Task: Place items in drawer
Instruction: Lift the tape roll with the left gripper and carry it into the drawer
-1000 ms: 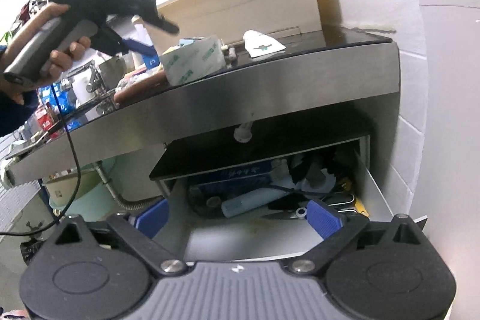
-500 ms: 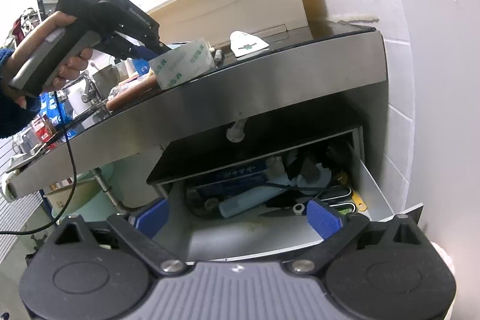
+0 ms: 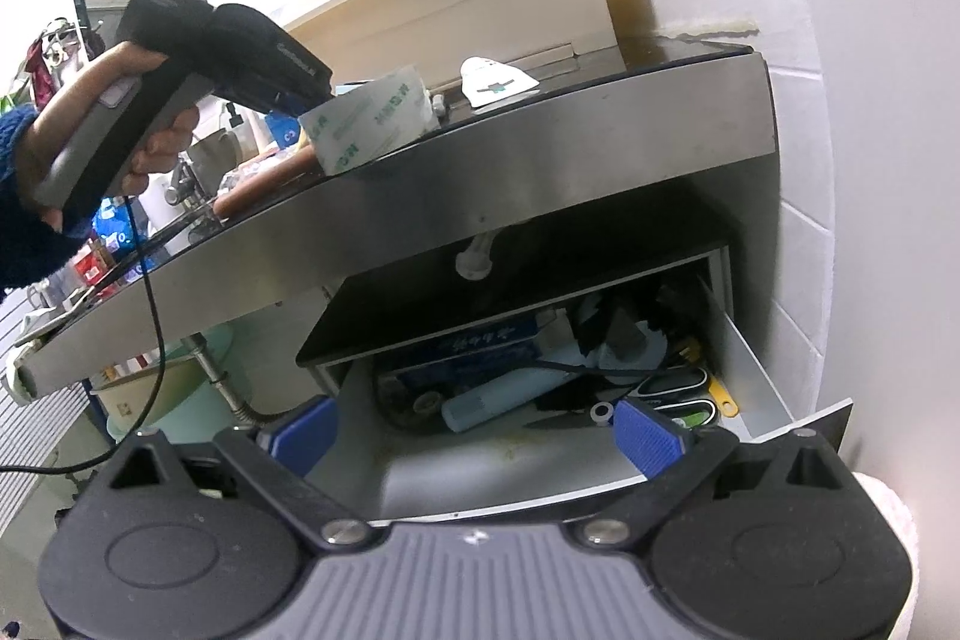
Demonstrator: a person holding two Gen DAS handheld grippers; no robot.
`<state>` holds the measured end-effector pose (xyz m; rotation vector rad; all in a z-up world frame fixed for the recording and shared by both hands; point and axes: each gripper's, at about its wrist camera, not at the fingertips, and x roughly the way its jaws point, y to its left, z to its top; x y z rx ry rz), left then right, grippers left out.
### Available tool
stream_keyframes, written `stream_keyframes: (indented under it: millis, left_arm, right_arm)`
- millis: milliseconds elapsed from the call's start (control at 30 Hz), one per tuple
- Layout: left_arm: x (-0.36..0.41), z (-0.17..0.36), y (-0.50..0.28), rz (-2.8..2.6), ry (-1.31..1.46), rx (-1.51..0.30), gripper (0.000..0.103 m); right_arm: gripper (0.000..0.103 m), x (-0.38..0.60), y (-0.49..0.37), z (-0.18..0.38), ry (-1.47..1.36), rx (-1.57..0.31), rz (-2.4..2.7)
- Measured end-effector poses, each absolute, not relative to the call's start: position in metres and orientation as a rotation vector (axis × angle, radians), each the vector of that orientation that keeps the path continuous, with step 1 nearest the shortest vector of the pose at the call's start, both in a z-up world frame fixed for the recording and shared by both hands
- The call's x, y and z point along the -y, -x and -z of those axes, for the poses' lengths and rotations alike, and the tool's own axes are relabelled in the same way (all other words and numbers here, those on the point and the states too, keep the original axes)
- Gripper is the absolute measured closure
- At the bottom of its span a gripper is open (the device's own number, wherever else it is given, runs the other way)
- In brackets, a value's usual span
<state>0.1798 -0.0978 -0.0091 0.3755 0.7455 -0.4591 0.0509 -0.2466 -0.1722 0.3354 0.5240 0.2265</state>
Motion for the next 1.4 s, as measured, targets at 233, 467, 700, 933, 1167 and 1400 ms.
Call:
stream_keyframes:
  millis: [233,467,700,933,1167,1400]
  left_arm:
    - [0.099,-0.003,-0.161,0.511,-0.355,-0.711,0.096]
    - [0.092,-0.014,-0.139,0.572,-0.314,-0.731,0.096]
    - [0.075,-0.009,-0.114,0.607,-0.260,-0.790,0.096]
    - [0.056,0.024,-0.096,0.607,-0.191,-0.861,0.096]
    - [0.044,0.064,-0.092,0.626,-0.109,-0.971,0.096]
    - [0.041,0.094,-0.089,0.623,-0.117,-1.033,0.096]
  right_arm:
    - [0.004,0.246,-0.052,0.172,-0.340,-0.528,-0.235]
    - [0.004,0.247,-0.052,0.172,-0.343,-0.524,-0.236]
    - [0.004,0.247,-0.051,0.171,-0.350,-0.514,-0.237]
    - [0.004,0.245,-0.041,0.157,-0.349,-0.390,-0.287]
    - [0.006,0.203,-0.050,0.147,-0.111,-0.364,-0.413]
    - [0.021,0.174,-0.081,0.167,0.010,-0.475,-0.463]
